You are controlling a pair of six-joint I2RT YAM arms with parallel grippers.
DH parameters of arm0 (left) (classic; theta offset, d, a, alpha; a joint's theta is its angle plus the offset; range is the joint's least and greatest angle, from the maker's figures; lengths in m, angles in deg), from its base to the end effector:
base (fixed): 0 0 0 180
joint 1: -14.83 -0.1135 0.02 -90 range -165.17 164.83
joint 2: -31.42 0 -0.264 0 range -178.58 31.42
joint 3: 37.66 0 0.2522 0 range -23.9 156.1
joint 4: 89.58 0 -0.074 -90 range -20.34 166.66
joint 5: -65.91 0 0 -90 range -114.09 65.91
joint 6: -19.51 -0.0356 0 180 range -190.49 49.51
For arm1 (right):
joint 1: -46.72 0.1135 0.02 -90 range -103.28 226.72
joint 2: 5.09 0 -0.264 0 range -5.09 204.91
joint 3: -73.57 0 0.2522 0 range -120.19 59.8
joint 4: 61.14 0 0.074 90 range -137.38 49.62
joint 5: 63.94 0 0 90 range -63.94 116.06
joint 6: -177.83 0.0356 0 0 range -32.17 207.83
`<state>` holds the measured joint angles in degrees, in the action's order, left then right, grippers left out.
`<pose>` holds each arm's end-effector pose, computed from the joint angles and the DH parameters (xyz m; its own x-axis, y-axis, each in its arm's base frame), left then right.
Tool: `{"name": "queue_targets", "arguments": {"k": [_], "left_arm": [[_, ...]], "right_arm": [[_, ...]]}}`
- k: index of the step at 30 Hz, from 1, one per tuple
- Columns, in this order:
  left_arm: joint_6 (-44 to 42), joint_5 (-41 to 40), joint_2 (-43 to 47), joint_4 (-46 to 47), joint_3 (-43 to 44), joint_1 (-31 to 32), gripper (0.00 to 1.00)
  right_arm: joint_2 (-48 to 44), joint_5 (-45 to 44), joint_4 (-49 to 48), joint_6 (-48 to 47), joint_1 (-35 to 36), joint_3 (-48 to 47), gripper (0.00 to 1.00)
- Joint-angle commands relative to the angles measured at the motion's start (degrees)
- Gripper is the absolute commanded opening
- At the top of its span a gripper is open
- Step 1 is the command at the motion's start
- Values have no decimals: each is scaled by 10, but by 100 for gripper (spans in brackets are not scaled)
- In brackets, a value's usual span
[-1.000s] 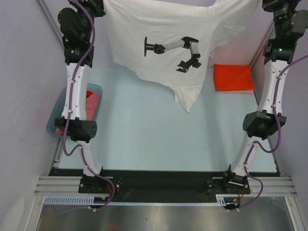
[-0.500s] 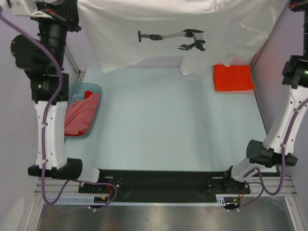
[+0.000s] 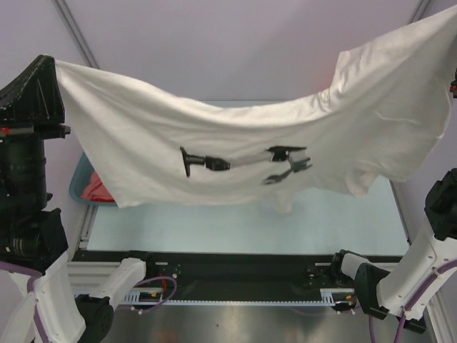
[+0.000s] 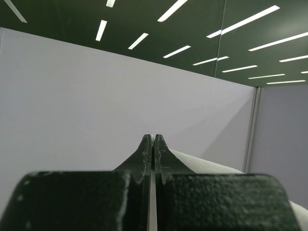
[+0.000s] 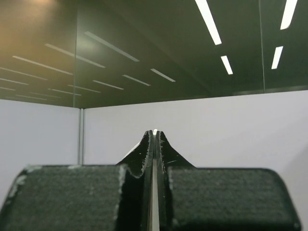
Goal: Fold and stack the t-shirts
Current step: Fold the tshirt
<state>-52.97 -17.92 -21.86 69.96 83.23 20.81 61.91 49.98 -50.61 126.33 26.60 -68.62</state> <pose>0.0320 -0.0072 0.6385 0.6423 -0.3682 -0.6723 0.3876 0.9127 -0.1296 0.0302 0.0043 0.6966 0.7585 0.3282 -0.5631 -0.4097 0.9120 -0.0204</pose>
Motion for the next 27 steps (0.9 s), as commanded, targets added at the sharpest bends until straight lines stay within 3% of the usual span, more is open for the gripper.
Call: {"name": "queue_targets", "arguments": {"k": [1,6,8,14,17,22,27], "left_arm": [[-14,-13,1,-36,-36,-3,0],[-17,-13,3,-24,-128,-3,0],[-20,-14,-6,-6,-183,-3,0],[-35,-27,-51,65,-359,-3,0],[-34,-28,-103,147,-445,-3,0],[-33,-12,-284,204,-467,-3,0],[-64,-4,-468,180,-360,-3,0]], "right_arm": [[25,9,29,-2,-4,11,0],[32,43,-18,25,-3,119,0],[37,53,-63,31,9,207,0],[89,29,-124,-42,78,382,0],[150,32,-168,-62,97,445,0],[285,38,-214,-99,115,458,0],[460,63,-164,-115,121,330,0]]}}
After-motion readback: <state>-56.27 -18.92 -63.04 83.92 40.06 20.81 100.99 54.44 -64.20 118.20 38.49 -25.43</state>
